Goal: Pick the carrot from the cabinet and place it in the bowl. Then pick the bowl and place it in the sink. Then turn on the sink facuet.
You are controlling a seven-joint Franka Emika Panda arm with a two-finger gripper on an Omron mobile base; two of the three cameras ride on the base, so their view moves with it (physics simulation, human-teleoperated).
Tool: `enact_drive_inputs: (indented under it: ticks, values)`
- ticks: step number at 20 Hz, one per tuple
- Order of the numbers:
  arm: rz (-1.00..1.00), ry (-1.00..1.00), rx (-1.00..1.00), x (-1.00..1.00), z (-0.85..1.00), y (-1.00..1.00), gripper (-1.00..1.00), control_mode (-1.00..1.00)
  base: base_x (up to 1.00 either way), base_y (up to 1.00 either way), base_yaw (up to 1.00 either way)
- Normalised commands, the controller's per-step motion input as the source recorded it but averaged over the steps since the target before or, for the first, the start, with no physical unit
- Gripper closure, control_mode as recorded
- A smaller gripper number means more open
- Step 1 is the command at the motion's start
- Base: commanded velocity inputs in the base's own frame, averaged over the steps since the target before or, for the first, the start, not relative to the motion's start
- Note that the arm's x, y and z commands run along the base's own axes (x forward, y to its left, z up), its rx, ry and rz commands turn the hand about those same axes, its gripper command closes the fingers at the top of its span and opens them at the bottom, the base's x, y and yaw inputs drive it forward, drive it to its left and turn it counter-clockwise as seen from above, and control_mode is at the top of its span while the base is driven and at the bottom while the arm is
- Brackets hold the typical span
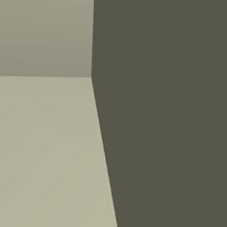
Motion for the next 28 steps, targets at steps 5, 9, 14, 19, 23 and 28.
enact_drive_inputs:
  ticks: [5,9,14,19,23,28]
  values:
    - [-0.02,-0.04,0.03,-0.21,0.27,0.00,-1.00,-1.00,0.00,0.00,0.00]
    - [-0.25,0.07,0.03,-0.41,0.40,-0.08,-1.00,-1.00,0.00,0.00,0.00]
    - [-0.39,0.19,0.04,-0.36,0.03,-0.15,-1.00,-1.00,0.00,0.00,0.00]
    - [-0.35,0.16,0.23,-0.22,0.00,-0.37,-1.00,-1.00,0.00,0.00,0.00]
    - [-0.32,0.02,0.25,-0.04,0.00,-0.44,-1.00,-1.00,0.00,0.00,0.00]
    - [-0.34,0.00,0.12,0.00,-0.01,-0.18,-1.00,-1.00,0.00,0.00,0.00]
